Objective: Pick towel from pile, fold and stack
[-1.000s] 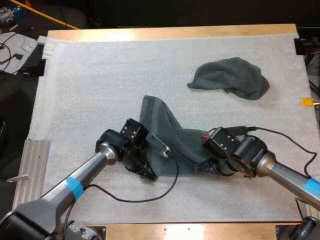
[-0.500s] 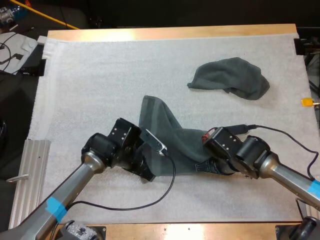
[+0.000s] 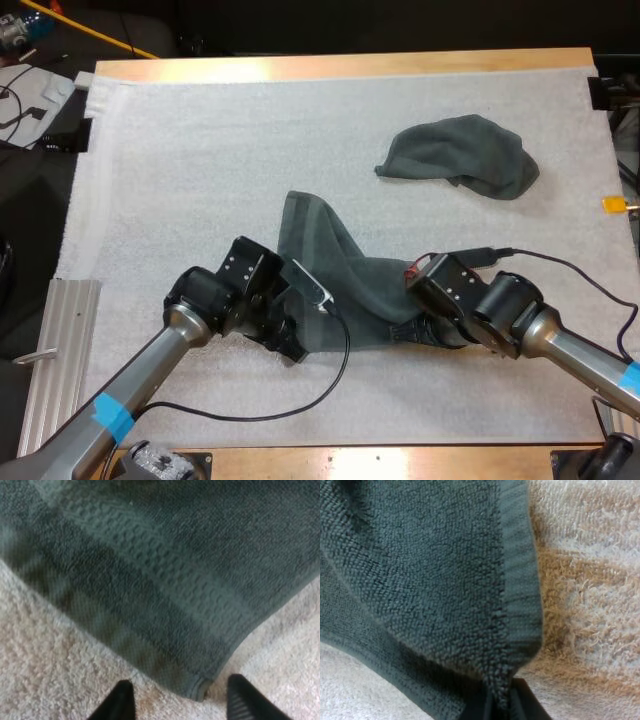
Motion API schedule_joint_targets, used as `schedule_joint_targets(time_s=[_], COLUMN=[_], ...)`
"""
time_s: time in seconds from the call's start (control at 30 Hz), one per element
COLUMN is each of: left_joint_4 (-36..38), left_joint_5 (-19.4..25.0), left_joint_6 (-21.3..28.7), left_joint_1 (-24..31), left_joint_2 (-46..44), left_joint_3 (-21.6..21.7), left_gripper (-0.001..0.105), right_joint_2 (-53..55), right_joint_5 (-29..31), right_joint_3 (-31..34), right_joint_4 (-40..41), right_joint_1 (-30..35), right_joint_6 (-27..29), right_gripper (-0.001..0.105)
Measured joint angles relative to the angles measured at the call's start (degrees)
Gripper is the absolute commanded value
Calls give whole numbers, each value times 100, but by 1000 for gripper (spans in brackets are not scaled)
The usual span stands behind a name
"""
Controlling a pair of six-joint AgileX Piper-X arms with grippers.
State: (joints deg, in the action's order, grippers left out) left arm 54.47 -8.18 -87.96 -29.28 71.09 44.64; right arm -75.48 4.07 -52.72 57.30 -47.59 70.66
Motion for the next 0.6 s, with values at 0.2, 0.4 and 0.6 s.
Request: schedule_joint_targets(time_s=[0.2,0.4,0.6], left_joint_4=[-62,-215,-268], left_joint_5=[-6,17,28], left_joint_6=[39,44,60], left_joint_1=[-15,-147,-194], left_joint_2=[0,401,993], left_joint_3=[-20,-73,-120], left_gripper=[46,46,44], right_joint_2=[0,0,0], right_joint_5=[0,0,0], right_joint_3=[0,0,0], right_joint_4=[-4,-29,-34], right_joint_1=[0,0,0], right_joint_6=[0,0,0], right_gripper=[0,0,0])
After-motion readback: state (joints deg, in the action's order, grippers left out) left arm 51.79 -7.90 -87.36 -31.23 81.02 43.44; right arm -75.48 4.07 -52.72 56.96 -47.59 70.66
